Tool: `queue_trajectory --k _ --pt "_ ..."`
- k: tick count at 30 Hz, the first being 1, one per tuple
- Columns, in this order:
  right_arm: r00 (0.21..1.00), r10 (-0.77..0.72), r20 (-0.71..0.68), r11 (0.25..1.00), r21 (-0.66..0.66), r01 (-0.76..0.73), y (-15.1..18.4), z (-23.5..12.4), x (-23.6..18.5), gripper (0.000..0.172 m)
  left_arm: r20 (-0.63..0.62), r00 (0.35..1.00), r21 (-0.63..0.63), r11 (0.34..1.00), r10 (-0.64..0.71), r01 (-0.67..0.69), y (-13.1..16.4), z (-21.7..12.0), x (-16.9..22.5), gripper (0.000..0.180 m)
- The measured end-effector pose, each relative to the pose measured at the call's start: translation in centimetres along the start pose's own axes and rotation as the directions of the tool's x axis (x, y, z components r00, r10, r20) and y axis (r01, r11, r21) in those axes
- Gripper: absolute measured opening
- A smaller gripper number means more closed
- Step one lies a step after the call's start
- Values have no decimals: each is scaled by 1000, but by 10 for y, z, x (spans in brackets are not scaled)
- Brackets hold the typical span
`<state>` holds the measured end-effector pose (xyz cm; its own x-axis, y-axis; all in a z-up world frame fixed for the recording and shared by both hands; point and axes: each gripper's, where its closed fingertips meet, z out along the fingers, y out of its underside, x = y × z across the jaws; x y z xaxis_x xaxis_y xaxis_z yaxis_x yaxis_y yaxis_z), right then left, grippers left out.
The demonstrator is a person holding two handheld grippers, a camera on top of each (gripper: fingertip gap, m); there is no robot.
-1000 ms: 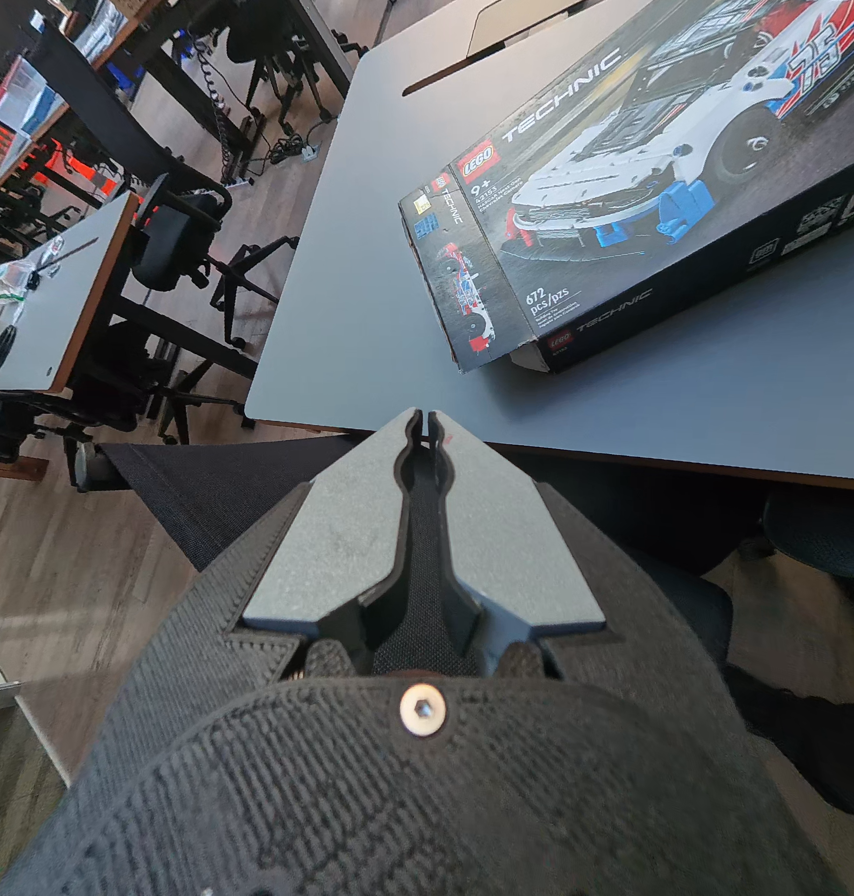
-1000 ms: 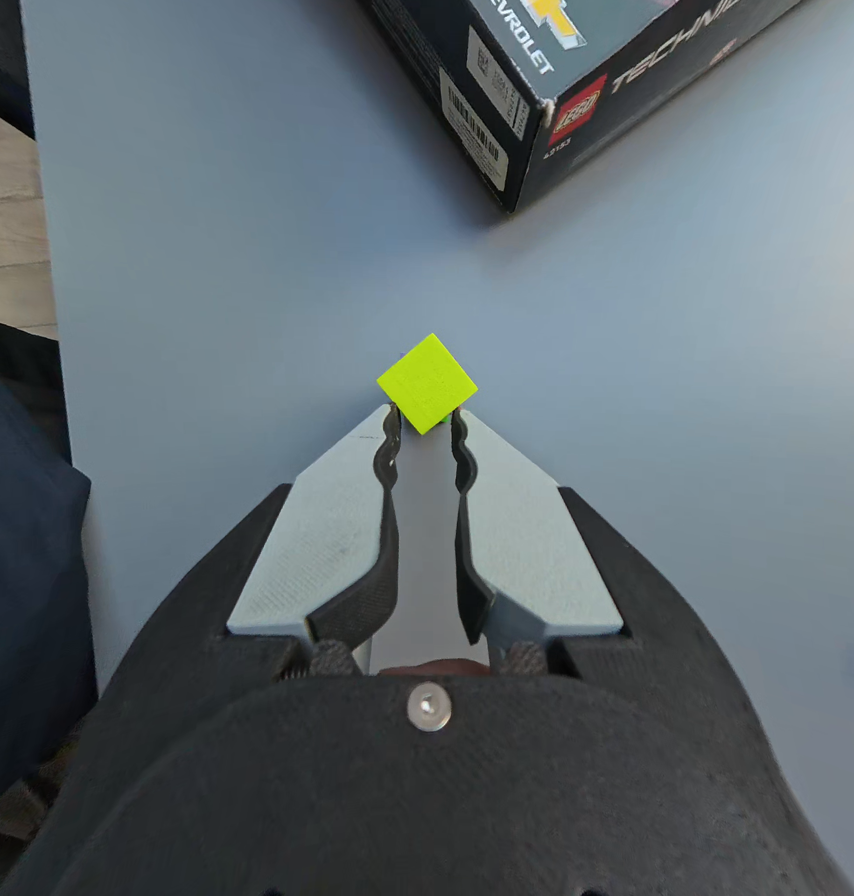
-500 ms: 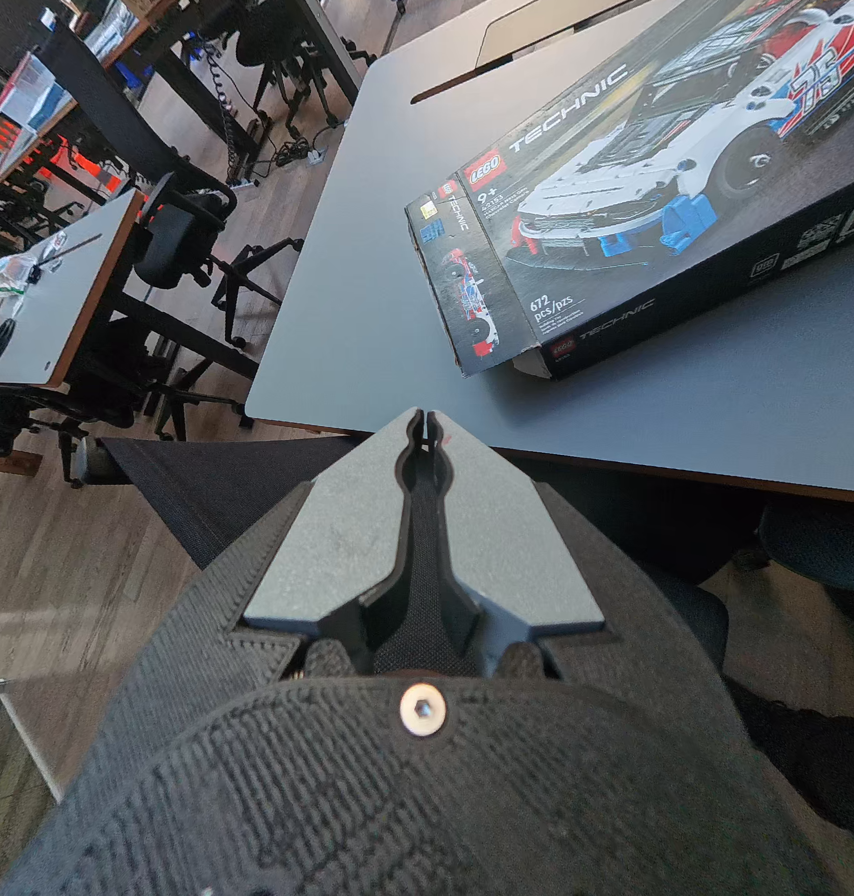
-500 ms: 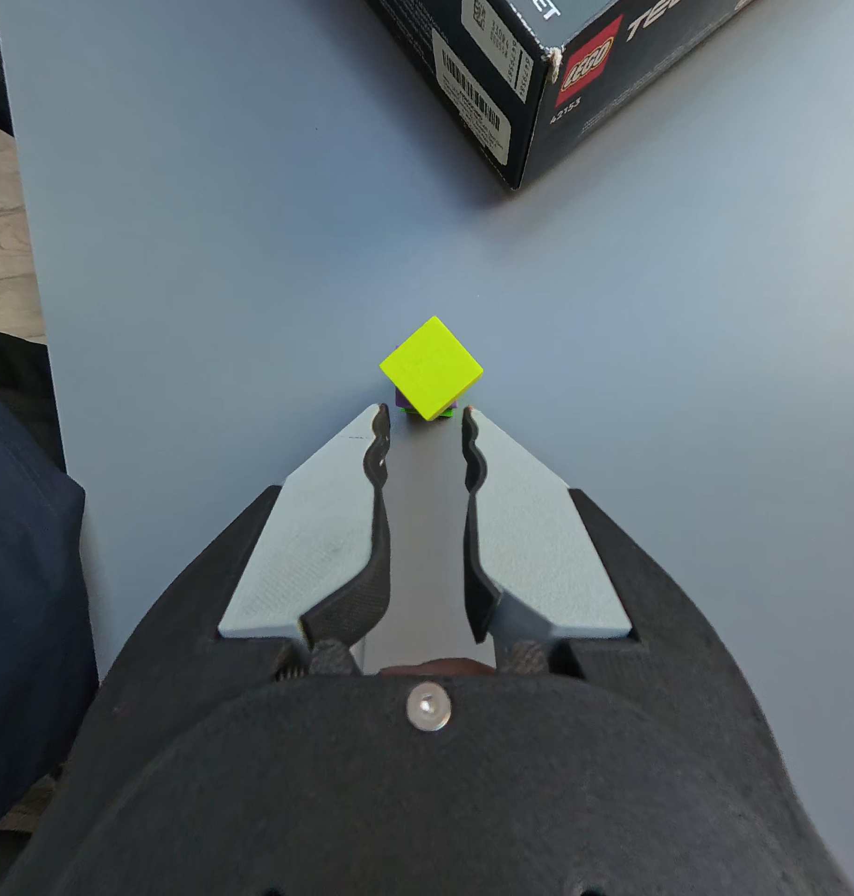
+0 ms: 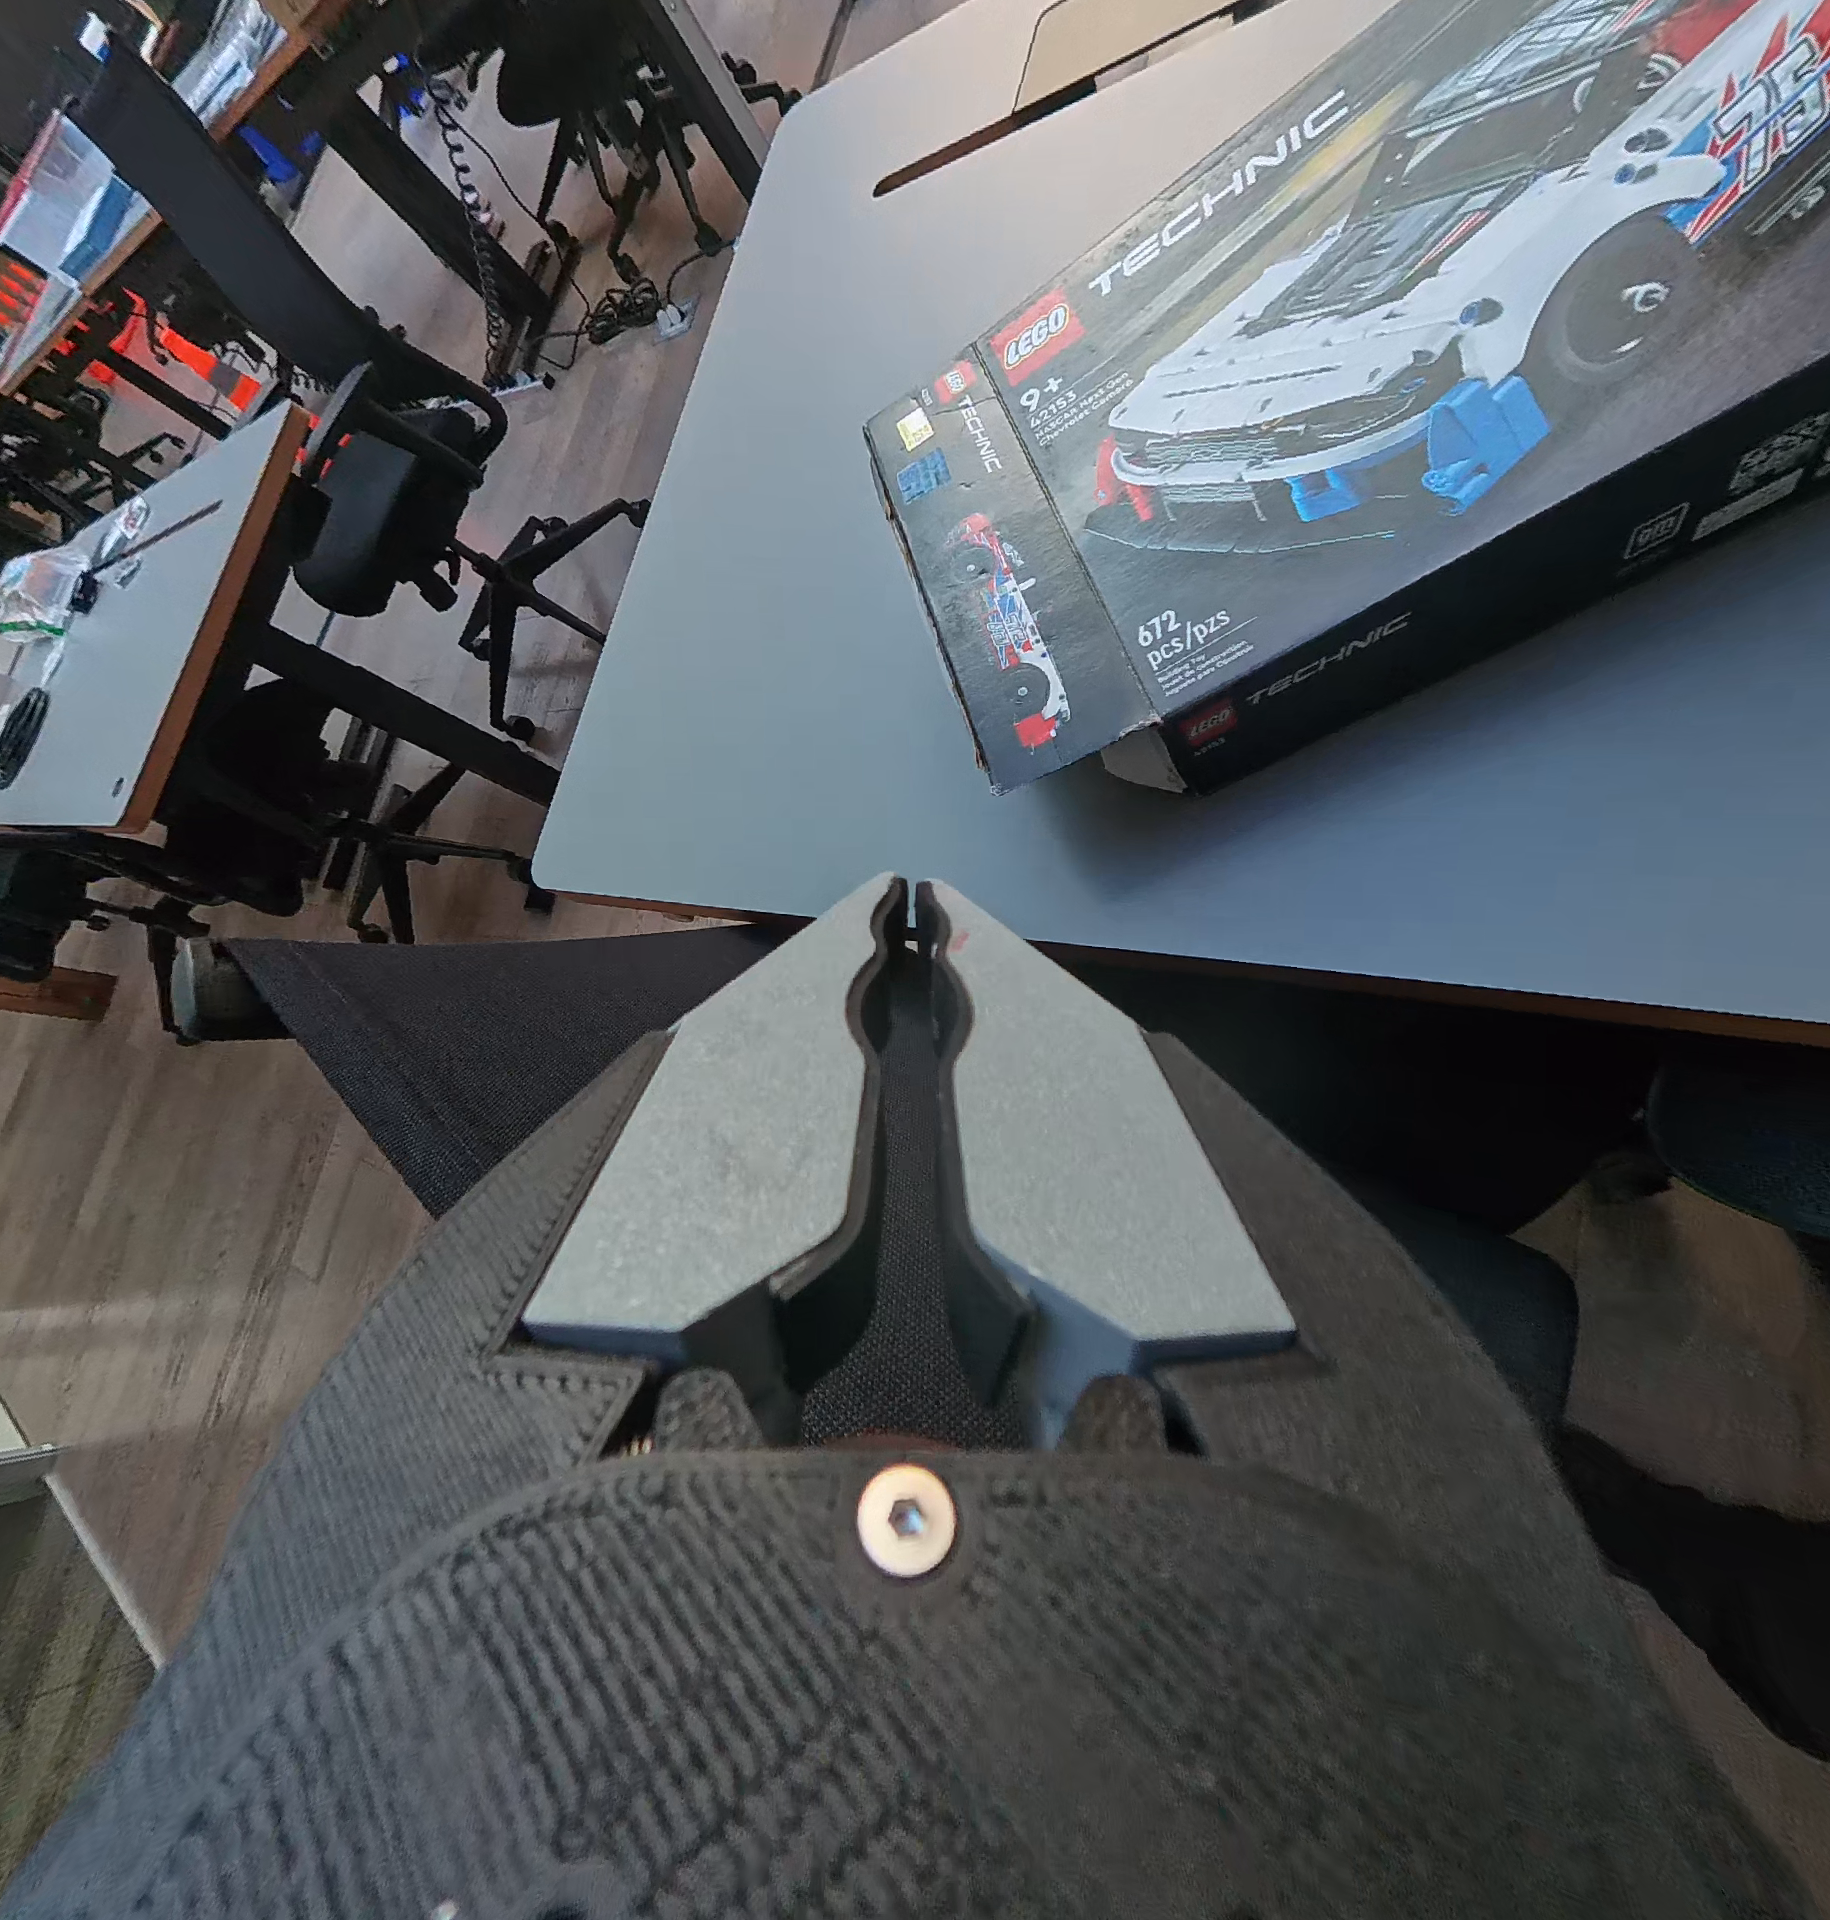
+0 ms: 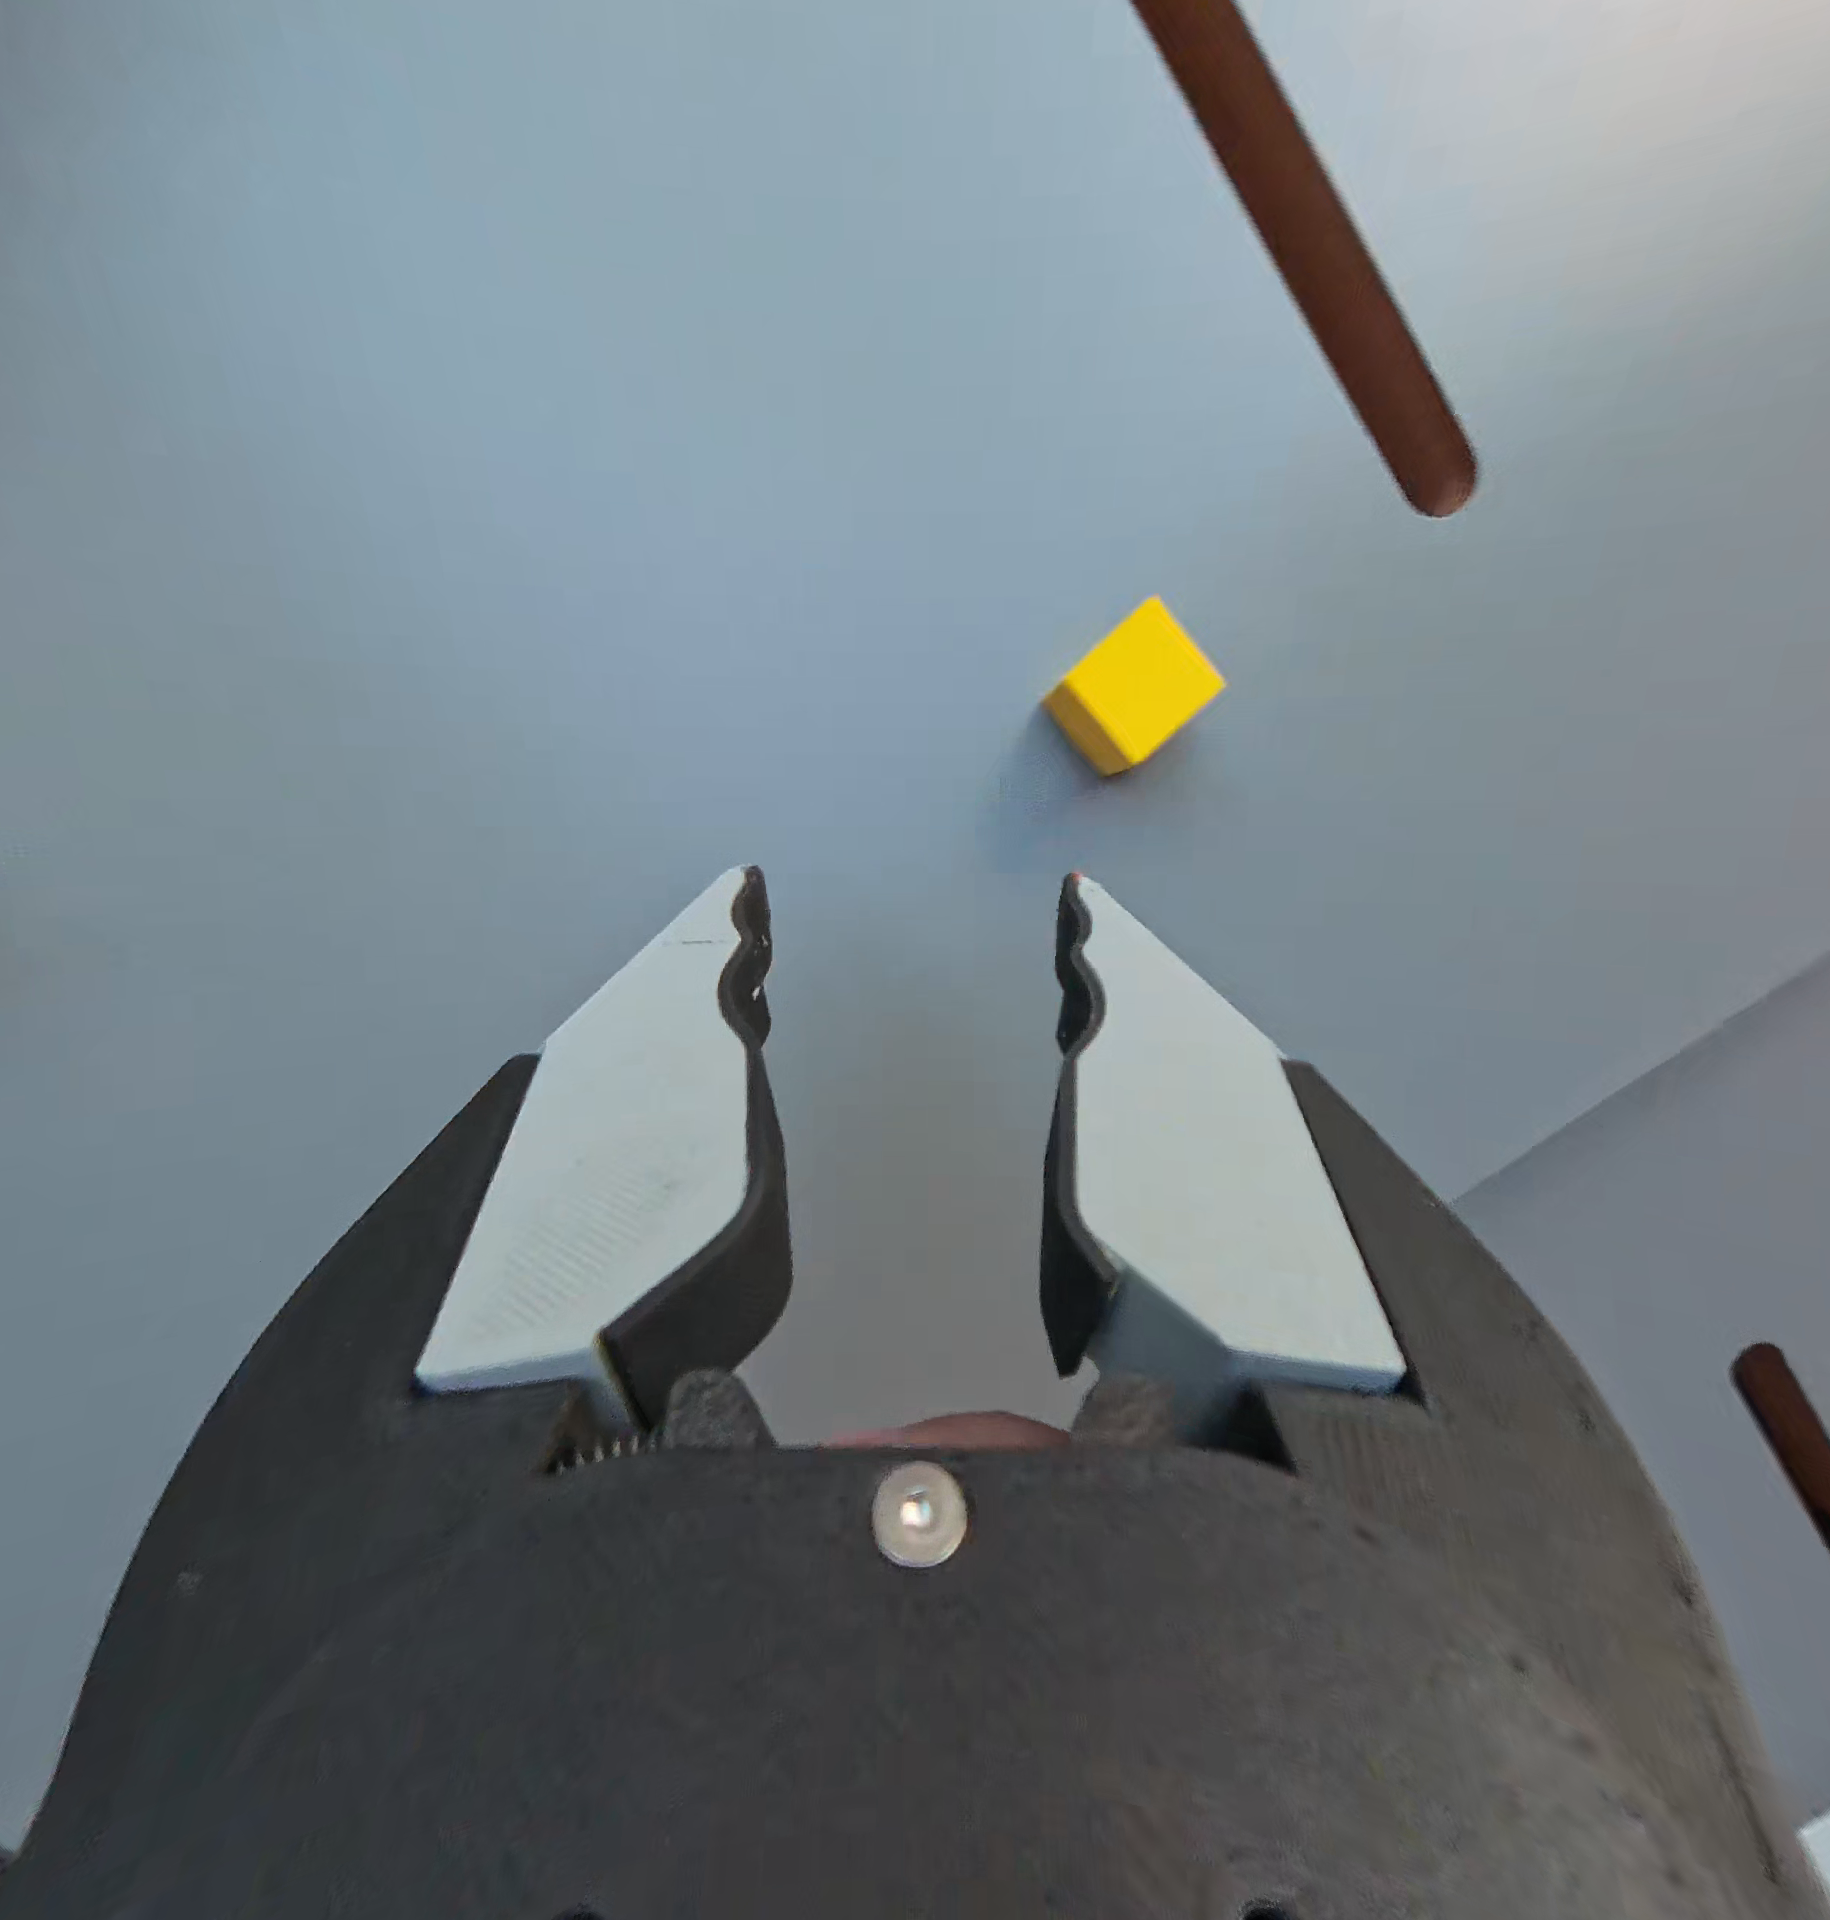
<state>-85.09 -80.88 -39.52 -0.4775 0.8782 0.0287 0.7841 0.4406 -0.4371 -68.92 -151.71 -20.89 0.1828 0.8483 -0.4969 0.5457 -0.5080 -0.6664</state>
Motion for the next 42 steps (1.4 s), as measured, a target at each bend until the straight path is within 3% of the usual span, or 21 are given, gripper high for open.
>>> queue_trajectory --k 4,10,15,25,29,32,35,42 --pt "999 -52 8 995 -89 53 -5 16 36 56 4 1000 -6 1000 5 -5 0 1 0 0" --pt "969 -243 48 944 -219 248 -3 40 45 53 23 1000 -21 1000 -8 8 3 2 -3 0" --pt "956 -290 42 929 -229 291 1 48 41 1 29 1000 -39 999 6 -4 5 3 -3 0" --pt "977 -200 75 974 -97 206 10 25 -9 2 24 1000 -38 999 14 -14 5 3 -1 0" --pt "986 -166 29 981 -93 168 5 23 0 37 17 1000 -34 999 23 -23 4 3 1 0" --pt "988 -143 -56 982 -131 134 -2 26 31 47 21 1000 -24 1000 17 -16 3 2 0 0" --pt "988 -147 -41 966 -223 134 -2 35 49 59 26 1000 -21 1000 10 -10 3 2 -2 0" --pt "941 -331 74 885 -321 337 -6 56 42 46 50 999 -27 1000 -1 3 4 2 -6 0"
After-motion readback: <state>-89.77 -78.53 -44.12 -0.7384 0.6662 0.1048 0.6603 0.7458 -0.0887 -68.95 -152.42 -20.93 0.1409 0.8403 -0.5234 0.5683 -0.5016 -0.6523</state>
